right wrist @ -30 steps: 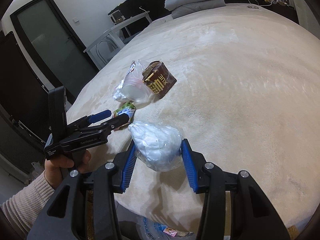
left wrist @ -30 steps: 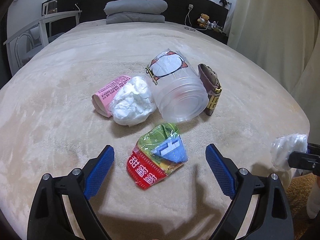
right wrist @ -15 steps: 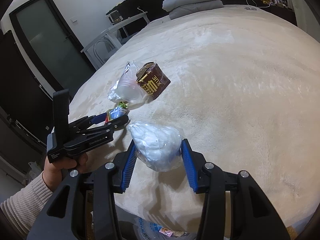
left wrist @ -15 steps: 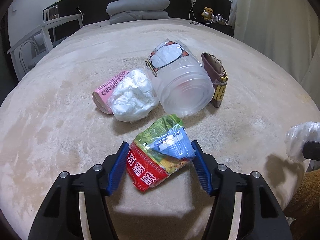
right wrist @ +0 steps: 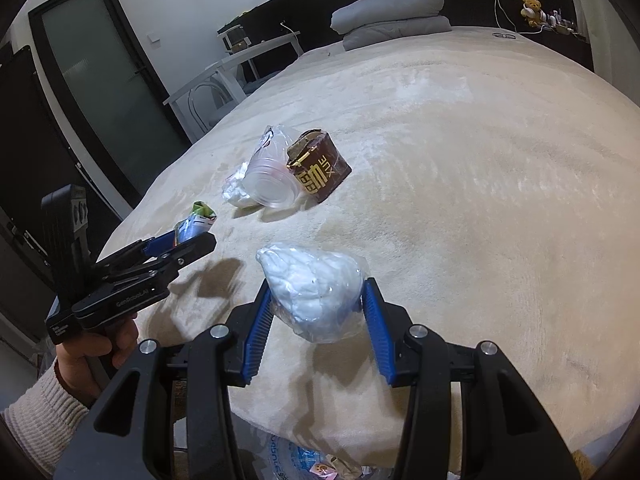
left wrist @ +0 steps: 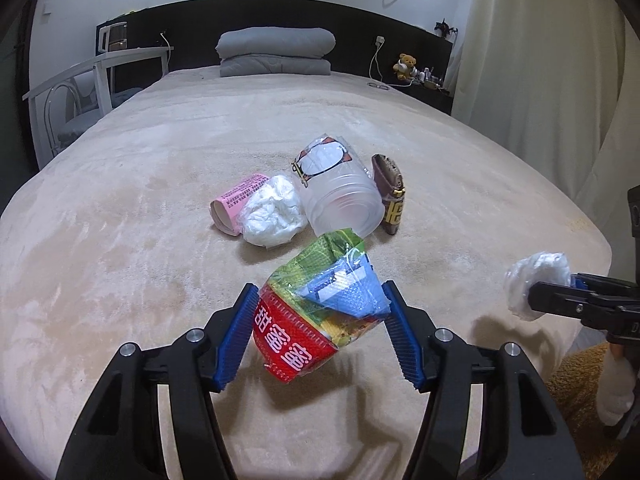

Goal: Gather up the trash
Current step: 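Carry both items down to the clear bin and open both tools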

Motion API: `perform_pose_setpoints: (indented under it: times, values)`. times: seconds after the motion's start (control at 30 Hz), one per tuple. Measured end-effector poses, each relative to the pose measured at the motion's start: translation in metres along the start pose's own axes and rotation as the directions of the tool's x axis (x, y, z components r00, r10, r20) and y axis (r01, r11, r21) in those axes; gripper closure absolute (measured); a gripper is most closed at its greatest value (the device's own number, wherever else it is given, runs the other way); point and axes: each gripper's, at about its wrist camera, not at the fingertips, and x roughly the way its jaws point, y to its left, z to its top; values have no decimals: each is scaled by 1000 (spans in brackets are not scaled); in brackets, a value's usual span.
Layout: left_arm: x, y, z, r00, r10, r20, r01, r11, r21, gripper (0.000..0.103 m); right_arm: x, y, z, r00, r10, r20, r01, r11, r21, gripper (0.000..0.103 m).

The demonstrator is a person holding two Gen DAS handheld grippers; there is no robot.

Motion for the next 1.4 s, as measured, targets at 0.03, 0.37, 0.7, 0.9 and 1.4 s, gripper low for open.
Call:
perform_pose_setpoints:
  times: [0.03, 0.37, 0.7, 0.9, 1.4]
  values:
    - [-5, -2, -2, 1000, -6, 8, 6, 1000, 4, 42, -2, 1, -1, 1000, -4, 7, 4, 1000, -1, 58]
    - [-50, -6, -15, 995, -67, 77, 66, 998, 13, 42, -23, 21, -19, 998, -27, 63, 28, 999, -19, 58]
    - [-86, -19, -46, 989, -109, 97, 110, 994, -2, 42, -50, 36, -54, 997, -4, 82, 4, 1000, 0, 58]
    - [-102, -30, -64, 987, -128, 101, 130, 991, -13, 42, -60, 47, -76, 997, 6, 77, -6, 1000, 2, 58]
    - [-123, -49, -98, 986, -152, 67, 157, 985, -77, 42, -75, 64, -114, 999, 24, 44, -24, 1000, 2, 58]
